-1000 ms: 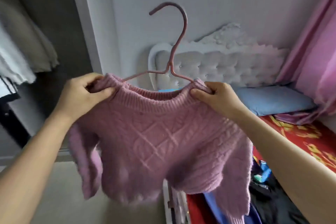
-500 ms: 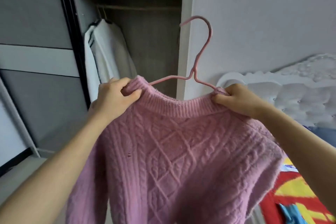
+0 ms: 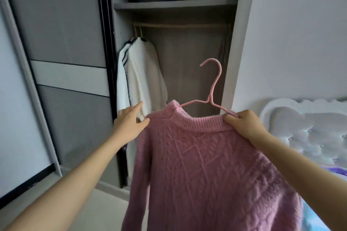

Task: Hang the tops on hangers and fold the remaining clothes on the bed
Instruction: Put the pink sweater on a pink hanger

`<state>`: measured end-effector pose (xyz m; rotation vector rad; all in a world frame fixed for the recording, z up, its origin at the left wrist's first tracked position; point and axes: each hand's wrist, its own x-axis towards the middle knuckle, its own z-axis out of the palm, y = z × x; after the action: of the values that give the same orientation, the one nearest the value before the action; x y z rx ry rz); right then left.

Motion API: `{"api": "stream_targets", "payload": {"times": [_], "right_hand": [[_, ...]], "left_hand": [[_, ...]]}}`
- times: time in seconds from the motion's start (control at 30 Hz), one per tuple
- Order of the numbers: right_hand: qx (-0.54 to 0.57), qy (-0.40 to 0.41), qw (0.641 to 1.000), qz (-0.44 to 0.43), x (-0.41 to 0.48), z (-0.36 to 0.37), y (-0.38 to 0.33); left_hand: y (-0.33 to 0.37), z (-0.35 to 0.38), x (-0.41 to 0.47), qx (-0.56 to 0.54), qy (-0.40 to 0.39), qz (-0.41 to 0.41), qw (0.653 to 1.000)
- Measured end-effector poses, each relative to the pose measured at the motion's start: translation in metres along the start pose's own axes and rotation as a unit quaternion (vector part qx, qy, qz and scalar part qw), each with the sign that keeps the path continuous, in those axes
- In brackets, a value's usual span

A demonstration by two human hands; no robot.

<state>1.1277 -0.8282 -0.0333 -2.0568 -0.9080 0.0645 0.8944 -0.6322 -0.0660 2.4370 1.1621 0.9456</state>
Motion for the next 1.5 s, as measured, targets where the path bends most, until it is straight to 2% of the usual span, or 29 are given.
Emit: {"api": "stream_targets", "payload": {"times": [0.07, 0.23, 0.4, 0.53, 0.6, 0.7, 0.8, 0.97, 1.1, 1.3, 1.37, 1.5], "right_hand": [[0.026, -0.003, 0.999, 0.023, 0.032, 0.018, 0.001], [0.187, -0.056, 0.976, 0.096, 0.116, 0.062, -0.010], [0.273, -0.112, 0.952, 0.077, 0.197, 0.102, -0.037], [0.203, -0.171, 0.964, 0.026, 0.253, 0.130, -0.054], [0.151, -0.176, 0.973, -0.016, 0.282, 0.143, -0.064], [0.127, -0.148, 0.980, -0.037, 0.323, 0.161, -0.079], [0.117, -0.102, 0.987, -0.038, 0.364, 0.181, -0.097], [0.177, -0.003, 0.984, -0.014, 0.417, 0.223, -0.134], [0.203, 0.056, 0.977, -0.031, 0.455, 0.258, -0.178], [0.183, 0.106, 0.973, -0.090, 0.524, 0.287, -0.251], [0.175, 0.108, 0.973, -0.102, 0.549, 0.295, -0.271], [0.161, 0.089, 0.974, -0.131, 0.600, 0.317, -0.303]], "left_hand": [[-0.010, 0.005, 0.027, 0.009, -0.002, -0.015, 1.000], [-0.032, 0.010, 0.110, 0.008, 0.010, -0.025, 1.000], [-0.063, 0.021, 0.186, 0.006, 0.054, -0.035, 0.998], [-0.099, 0.042, 0.232, 0.028, 0.043, -0.063, 0.997], [-0.119, 0.049, 0.263, 0.039, 0.058, -0.073, 0.995], [-0.142, 0.056, 0.309, 0.047, 0.077, -0.084, 0.992], [-0.165, 0.058, 0.369, 0.069, 0.116, -0.061, 0.989], [-0.208, 0.045, 0.479, 0.098, 0.219, -0.006, 0.971], [-0.234, 0.026, 0.557, 0.105, 0.293, 0.038, 0.950], [-0.268, 0.027, 0.632, 0.161, 0.306, 0.067, 0.936], [-0.290, 0.041, 0.642, 0.214, 0.332, 0.102, 0.913], [-0.313, 0.053, 0.651, 0.320, 0.407, 0.142, 0.843]]}}
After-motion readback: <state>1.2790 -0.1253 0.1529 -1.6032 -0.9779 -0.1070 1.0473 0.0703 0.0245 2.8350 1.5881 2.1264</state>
